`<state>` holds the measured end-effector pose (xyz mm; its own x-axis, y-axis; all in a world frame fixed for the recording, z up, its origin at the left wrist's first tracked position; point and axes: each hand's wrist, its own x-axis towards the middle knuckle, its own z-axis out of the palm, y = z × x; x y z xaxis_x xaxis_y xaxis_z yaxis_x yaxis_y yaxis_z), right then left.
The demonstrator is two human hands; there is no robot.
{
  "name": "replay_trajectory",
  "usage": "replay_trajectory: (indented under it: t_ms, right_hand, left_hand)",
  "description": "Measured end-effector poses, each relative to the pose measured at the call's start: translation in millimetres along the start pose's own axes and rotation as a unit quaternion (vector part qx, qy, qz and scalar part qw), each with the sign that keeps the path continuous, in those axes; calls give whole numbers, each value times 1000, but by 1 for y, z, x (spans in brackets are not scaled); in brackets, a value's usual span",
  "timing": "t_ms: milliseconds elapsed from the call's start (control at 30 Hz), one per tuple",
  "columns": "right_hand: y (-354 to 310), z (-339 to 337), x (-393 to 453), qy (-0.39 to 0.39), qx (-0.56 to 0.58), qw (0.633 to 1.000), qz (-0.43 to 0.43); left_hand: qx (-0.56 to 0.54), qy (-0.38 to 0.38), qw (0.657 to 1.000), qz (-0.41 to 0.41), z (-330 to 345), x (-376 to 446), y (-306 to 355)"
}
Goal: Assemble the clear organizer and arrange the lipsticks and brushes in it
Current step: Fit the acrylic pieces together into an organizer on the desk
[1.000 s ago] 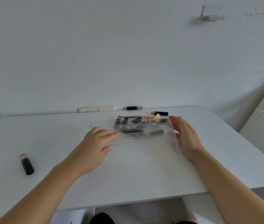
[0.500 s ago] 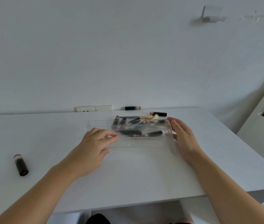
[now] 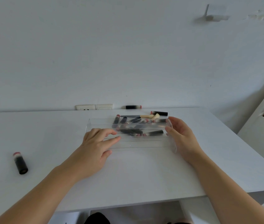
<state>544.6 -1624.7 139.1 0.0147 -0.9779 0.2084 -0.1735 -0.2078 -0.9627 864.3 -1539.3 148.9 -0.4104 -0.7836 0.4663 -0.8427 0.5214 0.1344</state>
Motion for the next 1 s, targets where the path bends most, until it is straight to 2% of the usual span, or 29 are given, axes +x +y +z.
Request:
replay_trajectory:
  t_ms: [300, 533, 633, 800, 900, 1000]
  right_hand:
    - [-4, 1, -3, 4, -49, 999, -6]
    - [-6, 0, -4, 6, -63, 998, -9]
    - [-6, 0, -4, 4, -63, 998, -7]
    - [-9, 1, -6, 4, -72, 997, -4]
    - [-11, 2, -7, 3, -70, 998, 0]
    - [-10, 2, -7, 7, -69, 998, 2]
  left_hand:
    - [5, 1, 999, 39, -1, 0, -2]
    - [-34, 15, 999, 31, 1, 1, -4]
    - [-61, 51, 997, -4, -1, 2, -4]
    - [-24, 120, 989, -82, -7, -3, -11]
    - [-30, 164, 967, -191, -11, -10, -20]
    - [-116, 167, 924, -325, -15, -18, -30]
